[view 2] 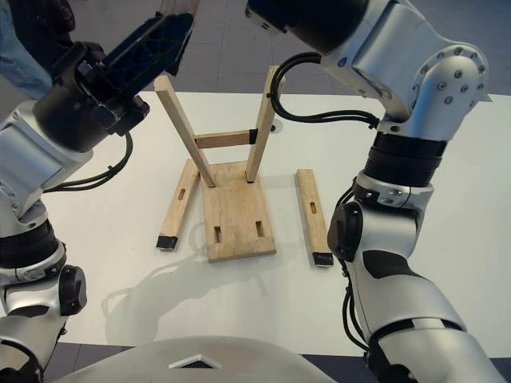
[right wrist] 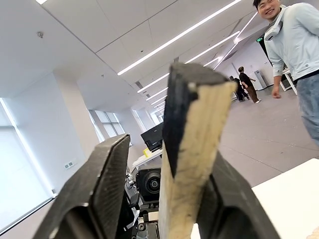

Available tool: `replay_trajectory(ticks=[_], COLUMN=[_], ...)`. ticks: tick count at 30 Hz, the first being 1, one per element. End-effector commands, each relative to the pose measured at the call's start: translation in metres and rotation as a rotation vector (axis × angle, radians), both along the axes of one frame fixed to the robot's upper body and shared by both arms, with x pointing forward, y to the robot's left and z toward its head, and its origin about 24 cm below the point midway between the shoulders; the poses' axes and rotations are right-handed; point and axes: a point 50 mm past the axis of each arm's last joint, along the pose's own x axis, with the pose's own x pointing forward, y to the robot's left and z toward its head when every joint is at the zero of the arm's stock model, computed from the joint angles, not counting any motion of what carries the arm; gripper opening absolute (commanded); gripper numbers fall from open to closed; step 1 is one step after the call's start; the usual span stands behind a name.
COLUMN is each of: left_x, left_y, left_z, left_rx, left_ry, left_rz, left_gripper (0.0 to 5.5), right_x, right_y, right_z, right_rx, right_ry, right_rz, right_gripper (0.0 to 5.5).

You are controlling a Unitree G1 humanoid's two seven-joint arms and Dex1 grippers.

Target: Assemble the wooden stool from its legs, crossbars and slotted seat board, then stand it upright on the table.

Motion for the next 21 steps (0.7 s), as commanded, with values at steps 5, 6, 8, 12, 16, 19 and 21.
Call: replay_trajectory(ticks=[5,6,8,12,16,19,21], left_x=[0.001,0.001,0.001,0.006,0.001,-0.003,-0.006], left_y=[-0.002,-0.003,-0.005,-0.002,-0.002,0.000,0.003], left_z=[-0.008,-0.010,-0.014,-0.015,-0.006,-0.002,-0.001], left_rx=[0.007,0.004,-0.002,-0.027,-0.069,-0.084,-0.094], left_ry=[0.028,0.036,0.053,0.079,0.058,0.044,0.030], left_rz=[0.042,0.039,0.026,0.015,-0.042,-0.059,-0.066], left_gripper=[0.44,0.44,0.44,0.44,0.87,1.38,1.70], right_x=[-0.006,-0.007,-0.009,-0.013,-0.014,-0.014,-0.013], right_y=[0.002,0.002,0.001,-0.001,-0.002,-0.002,-0.002], right_z=[0.012,0.013,0.014,0.016,0.018,0.017,0.016], right_rx=[0.063,0.074,0.089,0.112,0.126,0.119,0.113], right_ry=[-0.026,-0.027,-0.031,-0.049,-0.065,-0.064,-0.058], right_rz=[0.117,0.131,0.155,0.204,0.215,0.198,0.191], right_gripper=[0.49,0.47,0.46,0.46,0.46,0.41,0.41])
